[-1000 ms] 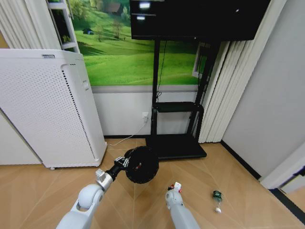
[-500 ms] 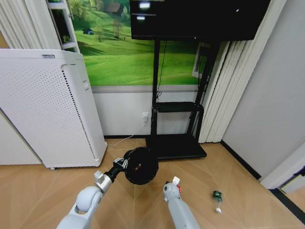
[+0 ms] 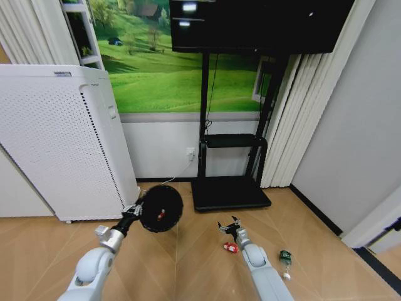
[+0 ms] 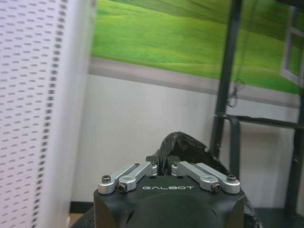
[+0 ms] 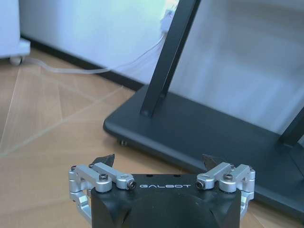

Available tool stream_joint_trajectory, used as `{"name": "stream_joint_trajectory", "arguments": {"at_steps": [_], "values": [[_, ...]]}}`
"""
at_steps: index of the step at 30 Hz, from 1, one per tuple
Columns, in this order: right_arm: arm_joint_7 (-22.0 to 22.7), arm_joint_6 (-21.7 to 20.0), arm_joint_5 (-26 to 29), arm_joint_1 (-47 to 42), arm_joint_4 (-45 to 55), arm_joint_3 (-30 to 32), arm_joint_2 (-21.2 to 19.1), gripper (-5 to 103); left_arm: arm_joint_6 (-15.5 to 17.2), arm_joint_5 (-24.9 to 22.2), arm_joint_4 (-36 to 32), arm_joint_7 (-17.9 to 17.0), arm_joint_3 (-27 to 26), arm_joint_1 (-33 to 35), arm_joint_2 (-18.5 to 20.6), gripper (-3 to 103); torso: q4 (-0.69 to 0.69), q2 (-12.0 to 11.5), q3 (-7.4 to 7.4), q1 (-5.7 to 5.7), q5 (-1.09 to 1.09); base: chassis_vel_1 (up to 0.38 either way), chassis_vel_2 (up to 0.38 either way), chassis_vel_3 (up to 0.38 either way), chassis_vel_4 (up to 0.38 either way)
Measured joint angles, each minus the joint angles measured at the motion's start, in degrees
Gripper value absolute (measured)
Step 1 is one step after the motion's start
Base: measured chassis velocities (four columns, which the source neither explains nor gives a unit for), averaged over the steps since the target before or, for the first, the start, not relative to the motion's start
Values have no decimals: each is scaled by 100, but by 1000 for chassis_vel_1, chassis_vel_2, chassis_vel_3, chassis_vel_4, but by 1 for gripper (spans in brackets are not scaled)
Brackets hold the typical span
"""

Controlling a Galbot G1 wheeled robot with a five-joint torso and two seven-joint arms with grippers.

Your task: Pick up the trash bin and place the garbage on the floor into it.

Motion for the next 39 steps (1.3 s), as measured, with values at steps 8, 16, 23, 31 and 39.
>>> {"name": "stream_joint_trajectory", "arguments": {"at_steps": [8,16,23,31,39], "values": [[-151,-515,-649,31,-220,17,-46,100,84,-379,-166,-180,-105,70,-8,7,-6,0,0,0,1,0,0,0,0],[-1245,-1088,-1088,419,-869,-82,-236,100,228,-422,-179,-308,133,-116,37,7,-4,0,0,0,0,0,0,0,0],[-1895,-970,-1300,883,-1722,-252,-347,100,277,-382,-135,-316,226,-248,35,7,-4,0,1,0,0,0,0,0,0],[-2094,-633,-1957,1592,-2564,-421,-282,100,312,-365,-146,-295,237,-247,40,7,-3,0,0,0,0,0,0,0,0],[-2329,-565,-2148,1871,-2843,-792,-397,100,327,-353,-184,-287,215,-213,26,7,-5,0,1,0,0,0,0,0,0]]}}
